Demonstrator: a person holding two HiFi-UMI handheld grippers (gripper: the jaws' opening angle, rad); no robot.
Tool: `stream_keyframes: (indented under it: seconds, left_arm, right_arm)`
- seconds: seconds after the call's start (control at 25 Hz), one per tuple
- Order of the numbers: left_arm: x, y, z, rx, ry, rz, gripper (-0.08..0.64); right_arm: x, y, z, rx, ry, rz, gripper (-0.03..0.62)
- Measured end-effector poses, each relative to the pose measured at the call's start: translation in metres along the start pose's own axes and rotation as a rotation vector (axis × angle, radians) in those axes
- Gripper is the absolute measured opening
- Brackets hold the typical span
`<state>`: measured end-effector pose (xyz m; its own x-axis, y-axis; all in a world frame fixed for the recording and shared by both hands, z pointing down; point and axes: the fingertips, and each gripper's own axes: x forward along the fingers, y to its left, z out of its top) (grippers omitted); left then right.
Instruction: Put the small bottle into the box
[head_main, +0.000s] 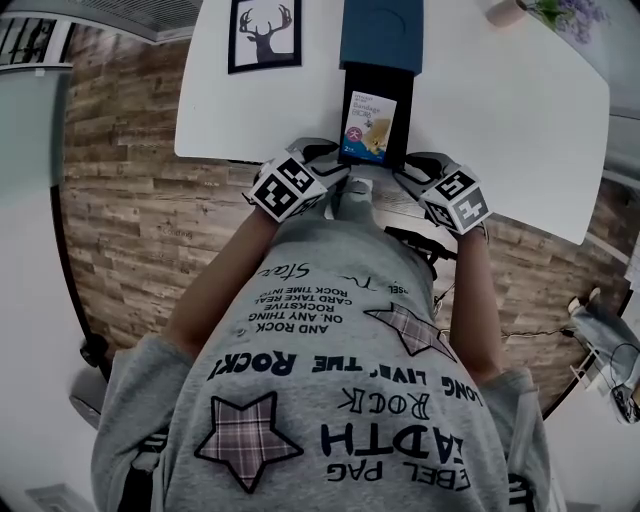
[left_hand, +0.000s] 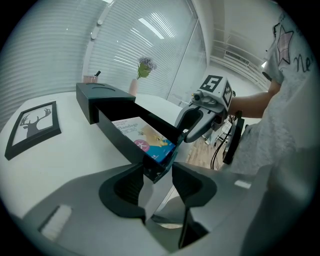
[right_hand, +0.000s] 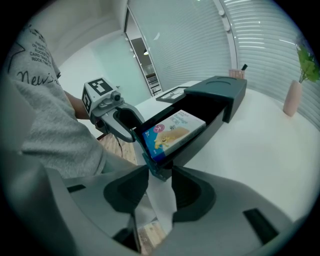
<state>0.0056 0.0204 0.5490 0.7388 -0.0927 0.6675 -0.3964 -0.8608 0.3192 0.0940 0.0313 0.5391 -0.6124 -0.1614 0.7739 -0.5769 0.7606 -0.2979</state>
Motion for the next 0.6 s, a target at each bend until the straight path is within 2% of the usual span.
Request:
stream_keyframes:
  seconds: [0.6]
  left_arm:
    - [-0.0083,-0.0031,0.0065,-0.010,-0.004,-0.005,0.183]
  right_arm:
    - [-0.0088,0.0029,0.0077,0.001,-0.003,0.011,0.144]
